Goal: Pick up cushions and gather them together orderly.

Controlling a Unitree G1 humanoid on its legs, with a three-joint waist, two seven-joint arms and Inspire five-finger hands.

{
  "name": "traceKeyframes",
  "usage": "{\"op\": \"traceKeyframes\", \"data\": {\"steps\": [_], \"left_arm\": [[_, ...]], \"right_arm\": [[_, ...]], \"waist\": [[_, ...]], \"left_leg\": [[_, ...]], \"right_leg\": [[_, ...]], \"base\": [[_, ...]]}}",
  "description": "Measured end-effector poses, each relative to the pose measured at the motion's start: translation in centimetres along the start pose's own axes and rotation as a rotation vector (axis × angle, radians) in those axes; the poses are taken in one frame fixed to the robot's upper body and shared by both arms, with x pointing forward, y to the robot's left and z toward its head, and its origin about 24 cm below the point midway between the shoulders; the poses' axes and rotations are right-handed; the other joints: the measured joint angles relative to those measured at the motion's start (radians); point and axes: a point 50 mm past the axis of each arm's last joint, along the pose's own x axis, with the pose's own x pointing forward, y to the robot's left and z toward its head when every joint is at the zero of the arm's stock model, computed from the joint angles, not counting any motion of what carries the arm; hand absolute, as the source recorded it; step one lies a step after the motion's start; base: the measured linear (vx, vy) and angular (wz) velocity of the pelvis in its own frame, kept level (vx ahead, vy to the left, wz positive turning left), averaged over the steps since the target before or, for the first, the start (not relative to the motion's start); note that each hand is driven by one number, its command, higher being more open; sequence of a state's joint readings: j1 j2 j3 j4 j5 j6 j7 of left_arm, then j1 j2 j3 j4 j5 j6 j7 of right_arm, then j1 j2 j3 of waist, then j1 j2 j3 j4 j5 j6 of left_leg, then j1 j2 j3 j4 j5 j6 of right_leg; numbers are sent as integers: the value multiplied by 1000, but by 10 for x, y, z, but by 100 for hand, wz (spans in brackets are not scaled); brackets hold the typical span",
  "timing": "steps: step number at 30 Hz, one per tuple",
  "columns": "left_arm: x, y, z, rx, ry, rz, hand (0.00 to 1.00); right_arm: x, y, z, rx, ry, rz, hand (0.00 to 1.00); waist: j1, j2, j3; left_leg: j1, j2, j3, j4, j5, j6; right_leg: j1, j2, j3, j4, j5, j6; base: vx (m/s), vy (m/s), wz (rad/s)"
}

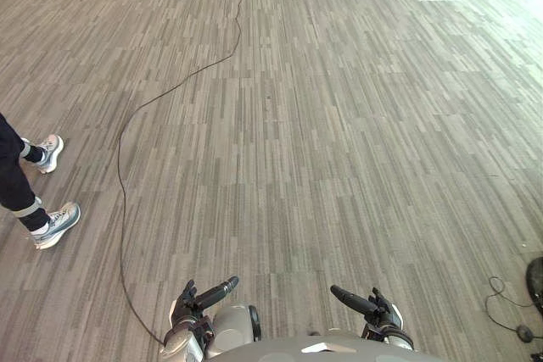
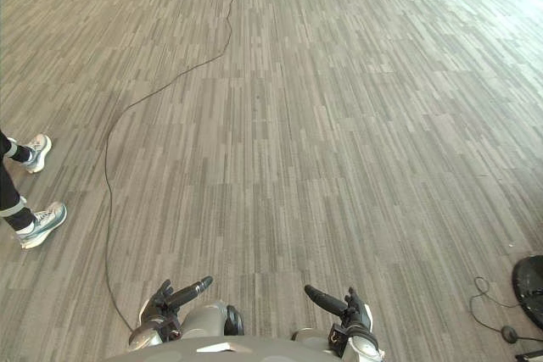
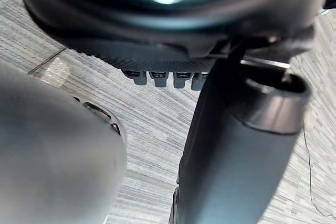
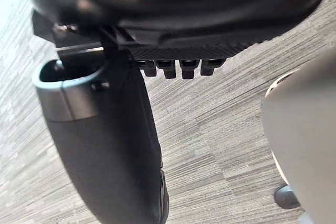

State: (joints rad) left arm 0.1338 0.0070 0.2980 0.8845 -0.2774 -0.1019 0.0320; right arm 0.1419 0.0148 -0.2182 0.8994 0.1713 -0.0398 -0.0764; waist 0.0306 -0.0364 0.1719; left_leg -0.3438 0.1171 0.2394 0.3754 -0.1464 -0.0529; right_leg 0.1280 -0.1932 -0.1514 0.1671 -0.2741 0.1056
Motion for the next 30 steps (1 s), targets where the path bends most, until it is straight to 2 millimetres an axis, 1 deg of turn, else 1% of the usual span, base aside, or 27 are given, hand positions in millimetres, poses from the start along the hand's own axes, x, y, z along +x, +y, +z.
{"op": "traceKeyframes", "data": {"steps": [1, 2, 3, 4, 6, 8, 9, 10, 11, 12, 13, 14, 16, 17, 18, 19, 20, 21, 22, 23, 24, 25, 26, 27, 28, 29, 30], "left_arm": [[0, -1, 0, -8, -5, 0, 100], [1, 0, 1, -8, -7, 2, 100], [2, 0, 5, -6, -20, 7, 100], [2, 3, 6, -21, -21, 17, 100], [3, 6, 7, -20, -19, 25, 100], [3, 6, 3, -5, 7, 22, 100], [3, 6, 0, 12, 23, 19, 100], [3, 6, 0, 29, 29, 14, 100], [4, 6, -2, 38, 41, 13, 100], [3, 6, -4, 38, 51, 15, 100], [3, 6, -4, 38, 53, 15, 100], [3, 6, -4, 39, 54, 14, 100], [4, 2, -4, 55, 58, -4, 100], [5, 0, -5, 59, 63, -9, 100], [6, -3, -4, 64, 66, -18, 100], [7, -8, -2, 77, 66, -36, 100], [8, -11, -1, 89, 66, -51, 100], [8, -16, -1, 102, 65, -69, 100], [8, -21, -2, 101, 68, -81, 100], [6, -26, -7, 87, 76, -87, 100], [6, -26, -7, 83, 76, -86, 100], [6, -26, -8, 83, 77, -84, 100], [6, -26, -7, 79, 73, -82, 100], [6, -26, -5, 69, 63, -82, 100], [6, -24, -2, 57, 48, -75, 100], [6, -20, 1, 39, 30, -61, 100], [6, -20, 2, 38, 23, -60, 100]], "right_arm": [[0, 0, -1, 9, 4, -1, 100], [0, 0, 0, 6, 5, 0, 100], [3, 10, 6, 10, -5, 30, 100], [2, 19, 6, 22, -6, 49, 100], [1, 26, 4, 24, 1, 69, 100], [2, 27, 5, 9, -4, 84, 100], [2, 28, 9, 10, -18, 91, 100], [3, 29, 12, 10, -29, 95, 100], [3, 31, 17, 10, -55, 103, 100], [3, 32, 20, 6, -73, 109, 100], [3, 33, 22, 4, -80, 112, 100], [3, 36, 26, -8, -103, 130, 100], [4, 42, 40, -6, -155, 156, 100], [4, 44, 43, -5, -167, 162, 100], [4, 46, 47, -4, -177, 171, 100], [5, 48, 50, -3, -182, 177, 100], [6, 47, 49, 0, -175, 176, 100], [7, 46, 50, 5, -168, 169, 100], [8, 42, 53, 4, -174, 158, 100], [9, 41, 56, 3, -177, 153, 100], [9, 41, 58, 11, -181, 149, 100], [9, 40, 59, 14, -180, 146, 100], [9, 41, 58, 11, -172, 149, 100], [10, 40, 58, -1, -164, 148, 100], [10, 41, 58, -5, -161, 146, 100], [9, 45, 55, -23, -147, 153, 100], [9, 46, 52, -26, -140, 156, 100]], "waist": [[14, -1, -2], [17, -1, -4], [18, -18, 1], [23, -30, -6], [23, -46, -13], [23, -45, -14], [20, -41, -12], [19, -41, -7], [15, -33, 1], [5, -30, 1], [1, -29, 2], [-10, -27, 3], [-29, -19, 12], [-38, -13, 16], [-44, -8, 20], [-49, -6, 28], [-54, -13, 32], [-66, -9, 44], [-62, 9, 49], [-57, 37, 49], [-58, 44, 54], [-61, 55, 58], [-60, 63, 63], [-56, 83, 75], [-55, 91, 86], [-43, 86, 92], [-35, 78, 94]], "left_leg": [[8, -7, 24, -28, 136, -3], [12, -21, 37, -21, 116, 49], [-3, -26, 53, 30, 54, 55], [-1, -25, 69, 87, 4, 86], [37, -39, 86, 111, -36, 110], [134, -65, 107, 85, -85, 118], [205, -82, 117, 36, -106, 118], [244, -91, 125, 11, -115, 118], [330, -101, 139, -31, -131, 116], [383, -102, 142, -63, -134, 114], [404, -102, 142, -79, -136, 112], [470, -101, 144, -134, -139, 105], [553, -97, 154, -199, -144, 90], [576, -95, 155, -219, -145, 90], [595, -93, 154, -234, -145, 91], [618, -92, 139, -251, -145, 91], [635, -107, 102, -266, -145, 91], [676, -108, 51, -284, -145, 89], [693, -92, 32, -284, -143, 86], [693, -64, 5, -248, -117, 41], [689, -53, -6, -206, -105, 21], [638, -23, -22, -43, -83, -18], [584, 4, -38, 112, -56, -62], [467, 63, -66, 402, 5, -154], [404, 101, -59, 558, 1, -153], [325, 140, -27, 688, -30, -133], [303, 144, -13, 700, -40, -121]], "right_leg": [[18, -26, 12, -14, -16, 22], [28, -41, 20, -21, -17, 18], [25, -45, 67, -19, 19, -31], [30, -54, 88, -2, 69, -15], [30, -78, 125, 51, 103, 33], [-18, -102, 171, 252, 164, 45], [-104, -110, 206, 457, 240, 34], [-156, -120, 211, 581, 278, 28], [-259, -134, 182, 796, 262, 5], [-302, -126, 145, 868, 235, -29], [-319, -119, 127, 887, 221, -39], [-386, -90, 62, 916, 156, -54], [-499, -19, -60, 792, 68, -69], [-522, 8, -101, 693, 62, -80], [-543, 40, -135, 556, 69, -84], [-545, 72, -158, 371, 112, -80], [-540, 89, -156, 214, 183, -83], [-514, 103, -140, 183, 340, -167], [-505, 116, -148, 202, 340, -202], [-506, 120, -155, 260, 277, -214], [-500, 124, -162, 283, 256, -224], [-464, 147, -165, 289, 204, -223], [-433, 162, -155, 270, 186, -221], [-361, 208, -138, 221, 171, -221], [-305, 238, -121, 185, 163, -225], [-219, 265, -88, 134, 154, -237], [-190, 268, -72, 119, 147, -244]], "base": [[437, 416, -27], [481, 409, -32], [612, 435, -27], [607, 416, -27], [452, 299, -23], [488, 325, -32], [369, 263, -32], [414, 262, -37], [500, 242, -25], [417, 181, -23], [342, 85, -10], [315, 47, -10], [434, 26, -11], [496, -24, 0], [428, -41, 22], [530, -105, 50], [489, -172, 83], [520, -190, 75], [552, -204, 46], [455, -166, 6], [678, -284, -14], [559, -234, -23], [652, -230, -45], [409, -95, -52], [604, -106, -77], [497, -59, -67], [581, -40, -92]]}}
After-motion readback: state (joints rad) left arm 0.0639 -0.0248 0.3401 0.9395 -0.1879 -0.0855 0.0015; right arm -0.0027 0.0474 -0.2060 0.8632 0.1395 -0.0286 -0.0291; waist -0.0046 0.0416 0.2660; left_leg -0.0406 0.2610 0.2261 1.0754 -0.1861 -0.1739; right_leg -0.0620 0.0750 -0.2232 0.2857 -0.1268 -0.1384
